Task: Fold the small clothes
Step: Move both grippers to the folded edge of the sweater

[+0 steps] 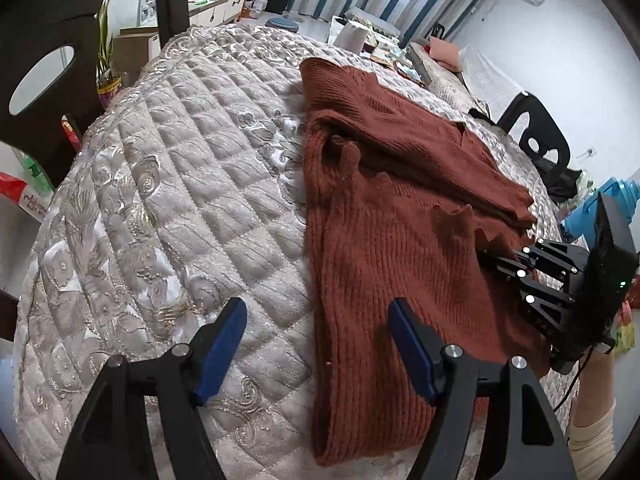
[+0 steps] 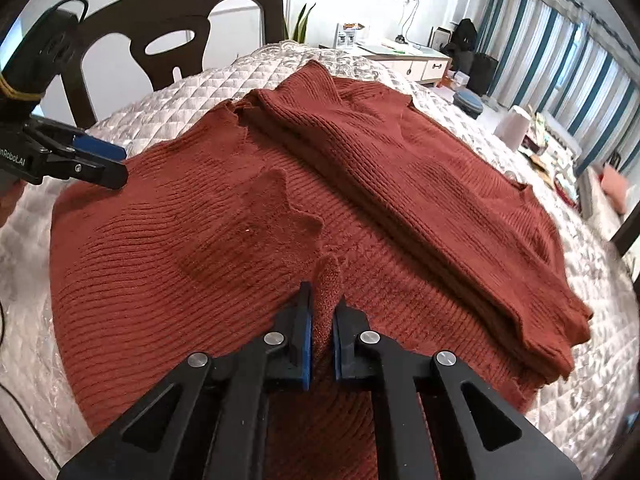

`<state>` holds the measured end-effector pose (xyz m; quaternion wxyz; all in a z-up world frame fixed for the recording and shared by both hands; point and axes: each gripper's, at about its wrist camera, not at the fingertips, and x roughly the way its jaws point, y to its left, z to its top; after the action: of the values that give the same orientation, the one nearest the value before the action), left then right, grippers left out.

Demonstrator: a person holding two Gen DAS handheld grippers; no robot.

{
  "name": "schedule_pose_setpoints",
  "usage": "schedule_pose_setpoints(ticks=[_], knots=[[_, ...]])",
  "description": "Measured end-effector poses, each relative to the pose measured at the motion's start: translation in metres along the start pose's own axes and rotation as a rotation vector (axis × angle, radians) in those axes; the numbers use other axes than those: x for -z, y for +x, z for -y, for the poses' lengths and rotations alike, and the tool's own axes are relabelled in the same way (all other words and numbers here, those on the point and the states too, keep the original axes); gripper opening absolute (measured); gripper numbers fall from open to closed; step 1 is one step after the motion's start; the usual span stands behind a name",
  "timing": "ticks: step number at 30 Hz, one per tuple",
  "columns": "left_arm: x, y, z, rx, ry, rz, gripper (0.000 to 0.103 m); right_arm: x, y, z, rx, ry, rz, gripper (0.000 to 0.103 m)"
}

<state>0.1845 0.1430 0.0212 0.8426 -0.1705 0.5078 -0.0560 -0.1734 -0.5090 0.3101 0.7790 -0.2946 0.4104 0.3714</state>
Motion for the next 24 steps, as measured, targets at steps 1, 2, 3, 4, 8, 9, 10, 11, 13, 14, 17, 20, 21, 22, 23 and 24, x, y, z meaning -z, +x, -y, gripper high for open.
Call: schedule_pose_setpoints(ticks=[1, 2, 3, 4, 8, 9, 10, 11, 13, 14, 17, 20, 21, 22, 23, 24], knots=[[0.0, -0.001, 0.0, -0.011, 0.001, 0.007, 0.075, -0.002, -0.003, 0.003, 0.006, 0.01, 0.02, 0.006], [0.0, -0.002, 0.0, -0.014, 0.005, 0.014, 0.075, -0.005, -0.007, 0.005, 0.029, 0.017, 0.045, 0.006], [0.001, -0.002, -0.001, -0.018, 0.006, 0.02, 0.075, -0.008, -0.01, 0.008, 0.064, 0.024, 0.066, 0.006], [0.001, -0.001, -0.001, -0.02, 0.005, 0.015, 0.075, -0.01, -0.01, 0.011, 0.083, 0.025, 0.067, 0.006], [0.003, -0.002, -0.001, -0.035, 0.003, 0.015, 0.075, -0.011, 0.007, 0.011, 0.118, 0.025, 0.015, 0.007], [0.004, -0.003, -0.001, -0.044, 0.006, 0.02, 0.075, -0.01, 0.012, 0.01, 0.151, 0.014, -0.005, 0.007], [0.005, -0.004, -0.001, -0.05, 0.01, 0.022, 0.075, -0.008, 0.016, 0.008, 0.159, 0.008, -0.022, 0.01], [0.006, -0.005, -0.001, -0.053, 0.012, 0.021, 0.075, -0.007, 0.014, 0.007, 0.172, 0.005, -0.016, 0.013], [0.007, -0.008, 0.0, -0.061, 0.02, 0.025, 0.075, -0.005, 0.007, 0.008, 0.199, 0.01, -0.008, 0.03], [0.006, -0.012, 0.002, -0.07, 0.025, 0.041, 0.075, -0.005, 0.002, 0.011, 0.195, 0.022, -0.006, 0.034], [0.007, -0.034, 0.015, -0.052, 0.076, 0.138, 0.075, 0.002, -0.024, 0.017, 0.209, 0.067, 0.034, 0.051], [0.011, -0.045, 0.031, 0.036, 0.121, 0.162, 0.076, 0.021, -0.059, 0.019, 0.19, 0.131, 0.079, 0.052], [0.012, -0.042, 0.036, 0.055, 0.132, 0.146, 0.076, 0.027, -0.065, 0.018, 0.172, 0.149, 0.081, 0.052], [0.014, -0.037, 0.042, 0.062, 0.154, 0.124, 0.076, 0.035, -0.069, 0.015, 0.158, 0.164, 0.062, 0.053], [0.017, -0.032, 0.046, 0.053, 0.174, 0.114, 0.076, 0.043, -0.07, 0.011, 0.153, 0.16, 0.035, 0.053], [0.02, -0.026, 0.05, 0.039, 0.19, 0.106, 0.076, 0.051, -0.069, 0.006, 0.17, 0.132, 0.023, 0.053]])
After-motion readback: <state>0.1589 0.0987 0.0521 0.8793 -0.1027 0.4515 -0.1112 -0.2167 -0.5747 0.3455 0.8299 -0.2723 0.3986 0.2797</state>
